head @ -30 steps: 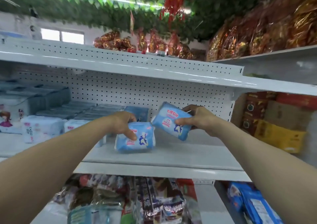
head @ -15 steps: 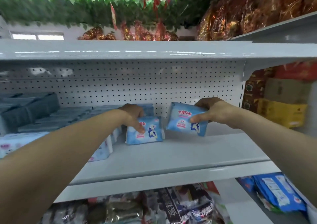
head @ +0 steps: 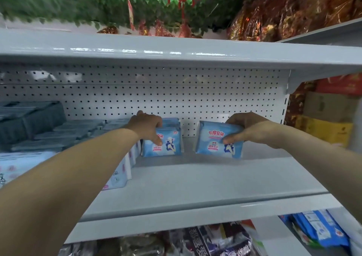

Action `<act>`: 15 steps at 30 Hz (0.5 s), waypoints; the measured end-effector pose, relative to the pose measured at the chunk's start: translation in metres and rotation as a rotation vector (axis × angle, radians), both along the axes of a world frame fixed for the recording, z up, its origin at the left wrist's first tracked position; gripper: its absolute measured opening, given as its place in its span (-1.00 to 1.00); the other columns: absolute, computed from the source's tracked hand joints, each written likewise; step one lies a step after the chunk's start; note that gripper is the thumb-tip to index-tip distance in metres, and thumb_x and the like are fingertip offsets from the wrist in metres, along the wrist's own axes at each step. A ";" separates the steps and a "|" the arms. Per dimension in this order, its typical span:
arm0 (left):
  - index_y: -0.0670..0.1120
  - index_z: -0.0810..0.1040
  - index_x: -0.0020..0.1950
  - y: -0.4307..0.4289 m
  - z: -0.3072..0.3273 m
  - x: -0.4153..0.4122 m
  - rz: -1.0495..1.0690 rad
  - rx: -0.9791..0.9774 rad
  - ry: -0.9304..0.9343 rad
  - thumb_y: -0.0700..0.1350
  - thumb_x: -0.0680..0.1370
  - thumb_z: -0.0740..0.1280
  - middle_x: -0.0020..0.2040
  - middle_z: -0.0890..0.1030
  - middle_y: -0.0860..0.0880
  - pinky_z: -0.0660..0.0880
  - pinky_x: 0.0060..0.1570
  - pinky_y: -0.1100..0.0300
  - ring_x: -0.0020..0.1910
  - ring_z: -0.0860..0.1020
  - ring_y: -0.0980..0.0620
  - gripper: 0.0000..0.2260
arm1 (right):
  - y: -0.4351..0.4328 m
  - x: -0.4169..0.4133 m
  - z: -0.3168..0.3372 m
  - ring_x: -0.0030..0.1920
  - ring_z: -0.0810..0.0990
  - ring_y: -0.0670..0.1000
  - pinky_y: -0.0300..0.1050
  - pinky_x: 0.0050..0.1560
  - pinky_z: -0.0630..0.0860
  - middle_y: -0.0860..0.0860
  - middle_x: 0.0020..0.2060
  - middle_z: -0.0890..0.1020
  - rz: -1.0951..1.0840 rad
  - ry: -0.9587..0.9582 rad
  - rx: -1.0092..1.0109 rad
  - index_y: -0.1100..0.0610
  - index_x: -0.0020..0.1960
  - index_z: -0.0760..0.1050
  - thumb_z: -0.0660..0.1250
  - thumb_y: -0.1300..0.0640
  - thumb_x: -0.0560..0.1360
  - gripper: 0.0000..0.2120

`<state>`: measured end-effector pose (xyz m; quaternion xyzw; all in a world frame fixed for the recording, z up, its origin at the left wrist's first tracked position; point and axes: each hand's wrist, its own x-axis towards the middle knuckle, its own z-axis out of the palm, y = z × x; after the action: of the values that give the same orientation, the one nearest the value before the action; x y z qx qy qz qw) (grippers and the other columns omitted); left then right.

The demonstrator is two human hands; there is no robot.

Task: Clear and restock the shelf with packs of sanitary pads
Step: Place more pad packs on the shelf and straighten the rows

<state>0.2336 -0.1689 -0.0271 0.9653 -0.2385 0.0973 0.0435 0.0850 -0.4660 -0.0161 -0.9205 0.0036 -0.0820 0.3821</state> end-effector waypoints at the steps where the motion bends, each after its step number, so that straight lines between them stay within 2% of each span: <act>1: 0.03 0.48 0.27 0.001 -0.001 0.001 -0.001 -0.012 -0.003 0.19 0.34 0.57 -0.07 0.48 0.06 0.31 -0.09 0.11 0.10 0.30 -0.04 -0.41 | 0.000 0.001 0.000 0.01 0.70 0.02 -0.10 0.04 0.65 0.00 -0.04 0.73 0.002 0.002 -0.003 0.07 0.07 0.60 0.68 0.10 0.26 -0.56; 6: -0.02 0.47 0.23 0.000 -0.004 0.006 0.011 -0.043 -0.037 0.18 0.33 0.58 0.11 0.58 -0.03 0.36 0.00 0.09 0.20 0.38 -0.10 -0.41 | 0.004 0.004 0.001 -0.02 0.71 0.02 -0.11 -0.01 0.62 -0.01 -0.09 0.73 0.006 -0.004 -0.020 0.06 0.05 0.59 0.67 0.11 0.27 -0.58; 12: -0.02 0.47 0.20 0.000 -0.008 0.010 0.010 -0.039 -0.083 0.17 0.34 0.58 0.06 0.57 -0.02 0.35 -0.04 0.08 0.18 0.38 -0.09 -0.44 | 0.013 0.008 0.002 -0.05 0.70 -0.02 -0.07 0.03 0.63 -0.03 -0.09 0.73 0.008 -0.001 -0.029 0.05 0.05 0.59 0.67 0.09 0.27 -0.58; 15: -0.02 0.46 0.19 -0.002 -0.011 0.010 0.016 -0.028 -0.126 0.17 0.35 0.57 -0.03 0.52 0.01 0.30 -0.06 0.08 0.17 0.35 -0.08 -0.45 | 0.017 0.010 0.001 -0.07 0.70 -0.03 -0.13 -0.05 0.63 -0.03 -0.10 0.73 0.025 0.002 -0.025 0.06 0.05 0.59 0.67 0.10 0.27 -0.58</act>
<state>0.2440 -0.1708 -0.0376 0.9584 -0.2318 0.1614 0.0410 0.0946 -0.4493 -0.0148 -0.9252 -0.0085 -0.0763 0.3715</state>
